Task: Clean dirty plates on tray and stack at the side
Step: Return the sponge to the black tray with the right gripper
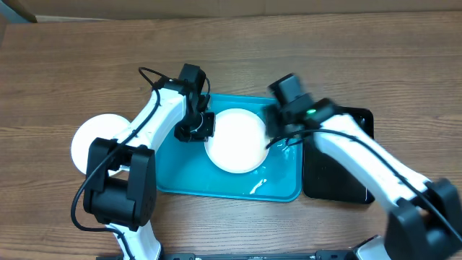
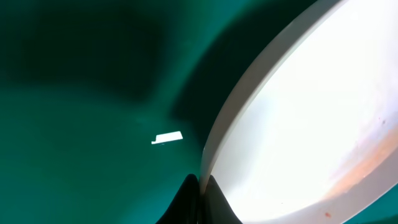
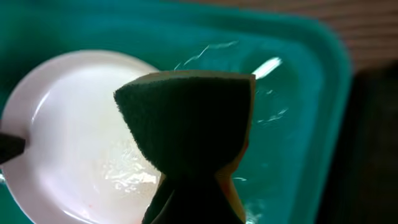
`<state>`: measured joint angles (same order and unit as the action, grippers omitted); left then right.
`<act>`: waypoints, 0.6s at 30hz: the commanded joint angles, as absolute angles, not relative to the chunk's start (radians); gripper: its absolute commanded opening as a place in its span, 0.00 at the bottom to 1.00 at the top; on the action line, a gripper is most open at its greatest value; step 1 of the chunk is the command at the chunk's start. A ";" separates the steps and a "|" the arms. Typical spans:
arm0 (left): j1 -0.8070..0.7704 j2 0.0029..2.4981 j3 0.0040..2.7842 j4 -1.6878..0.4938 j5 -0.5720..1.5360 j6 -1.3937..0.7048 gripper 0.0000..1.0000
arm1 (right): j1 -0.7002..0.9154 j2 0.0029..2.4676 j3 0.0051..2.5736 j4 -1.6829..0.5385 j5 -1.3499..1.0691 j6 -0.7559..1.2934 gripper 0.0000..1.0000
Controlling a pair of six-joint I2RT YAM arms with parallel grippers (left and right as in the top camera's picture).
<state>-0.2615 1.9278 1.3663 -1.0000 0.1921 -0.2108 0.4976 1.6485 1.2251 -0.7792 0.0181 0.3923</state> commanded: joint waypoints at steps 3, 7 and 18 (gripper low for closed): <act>-0.256 1.892 1.460 -1.076 -0.023 -0.217 0.04 | 0.402 1.586 1.254 -0.849 0.048 0.398 0.04; -0.257 1.892 1.514 -1.216 -0.088 -0.150 0.04 | 0.328 1.586 1.253 -0.943 0.052 0.397 0.04; -0.256 1.892 1.522 -1.222 0.165 -0.017 0.04 | 0.192 1.586 1.253 -1.062 0.061 0.397 0.04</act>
